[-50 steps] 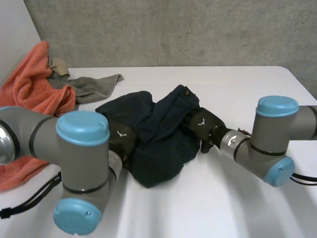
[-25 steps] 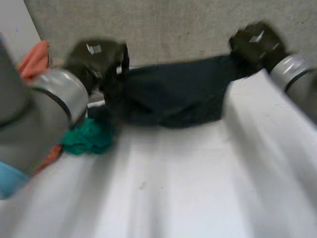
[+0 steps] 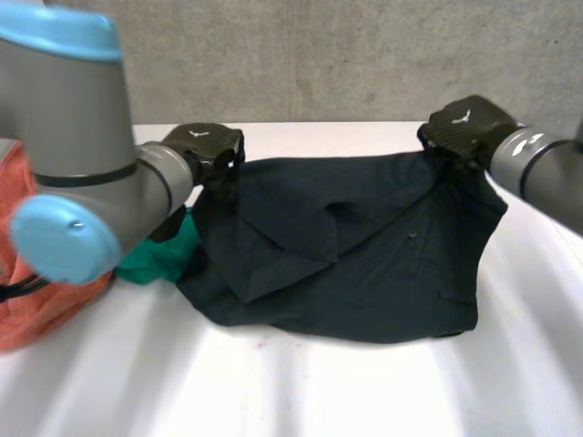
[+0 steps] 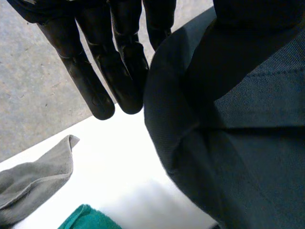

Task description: Fold the laundry.

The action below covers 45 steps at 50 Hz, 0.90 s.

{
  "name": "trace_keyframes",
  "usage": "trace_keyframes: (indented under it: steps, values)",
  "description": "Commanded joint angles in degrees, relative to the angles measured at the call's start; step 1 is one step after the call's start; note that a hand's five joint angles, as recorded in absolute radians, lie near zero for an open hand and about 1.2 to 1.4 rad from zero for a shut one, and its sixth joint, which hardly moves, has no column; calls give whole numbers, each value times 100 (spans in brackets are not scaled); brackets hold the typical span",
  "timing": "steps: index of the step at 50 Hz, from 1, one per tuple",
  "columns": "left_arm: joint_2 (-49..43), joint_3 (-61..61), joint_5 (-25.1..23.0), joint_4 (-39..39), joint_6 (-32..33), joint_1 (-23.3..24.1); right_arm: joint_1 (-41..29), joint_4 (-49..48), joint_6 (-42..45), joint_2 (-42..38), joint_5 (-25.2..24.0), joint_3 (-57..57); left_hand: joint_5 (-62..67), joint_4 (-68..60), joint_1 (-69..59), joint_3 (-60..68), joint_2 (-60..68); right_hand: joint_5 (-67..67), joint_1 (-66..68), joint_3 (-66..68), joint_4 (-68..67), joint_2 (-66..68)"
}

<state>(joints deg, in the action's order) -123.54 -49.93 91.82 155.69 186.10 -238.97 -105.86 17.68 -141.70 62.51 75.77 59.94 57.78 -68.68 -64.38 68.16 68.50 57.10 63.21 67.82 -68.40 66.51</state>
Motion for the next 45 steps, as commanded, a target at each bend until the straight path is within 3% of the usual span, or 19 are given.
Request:
trace_keyframes:
  steps: [1,5,7,10,18,24,32,37,41,45]
  values:
    - [-540,1221,-366,1217,-3,-211,-110,-1388,-665,-494,525,-860,1222,-1132,-1562,1184,1150,1290,1679,1218,-1160,1349]
    - [-224,1749,-463,2473,-310,-273,-93,-2846,-1219,-170,1009,-1213,1222,-1132,-1562,1184,1150,1290,1679,1218,-1160,1349]
    - [4,1864,-419,3124,-574,-334,-67,-3831,-1457,182,975,-1099,1222,-1132,-1562,1184,1150,1290,1679,1218,-1160,1349]
    - [224,1864,-489,3345,-759,-422,-58,-4483,-1528,576,713,-671,1222,-1132,-1562,1184,1150,1290,1679,1218,-1160,1349]
    - [321,1286,-1017,2478,-768,-632,-101,-3792,-1379,1140,-53,919,1222,-1132,-1562,1184,1150,1290,1679,1218,-1160,1349]
    - [146,310,-1131,1887,-637,-783,-224,-3166,-1299,1053,-133,2002,1222,-1132,-1562,1184,1150,1290,1679,1218,-1160,1349]
    - [-469,-1229,-1193,1974,716,-774,-690,-2911,-1089,113,-54,2795,1191,-1100,-1531,1152,1118,1290,1679,1218,-1160,1349]
    - [-716,-1607,-711,2063,1463,-774,-673,-2683,-922,-405,271,2742,-2398,2489,2058,-2437,-2471,1290,1679,1218,-1160,1349]
    - [-532,-1792,-429,2010,1552,-660,-638,-2533,-974,-415,325,2777,-4655,4746,4315,-4694,-4728,1290,1679,1218,-1160,1349]
    - [4,-2152,-445,1983,1535,-581,-655,-2542,-1132,-292,324,2882,-5778,5868,5438,-5816,-5850,1290,1679,1218,-1160,1349]
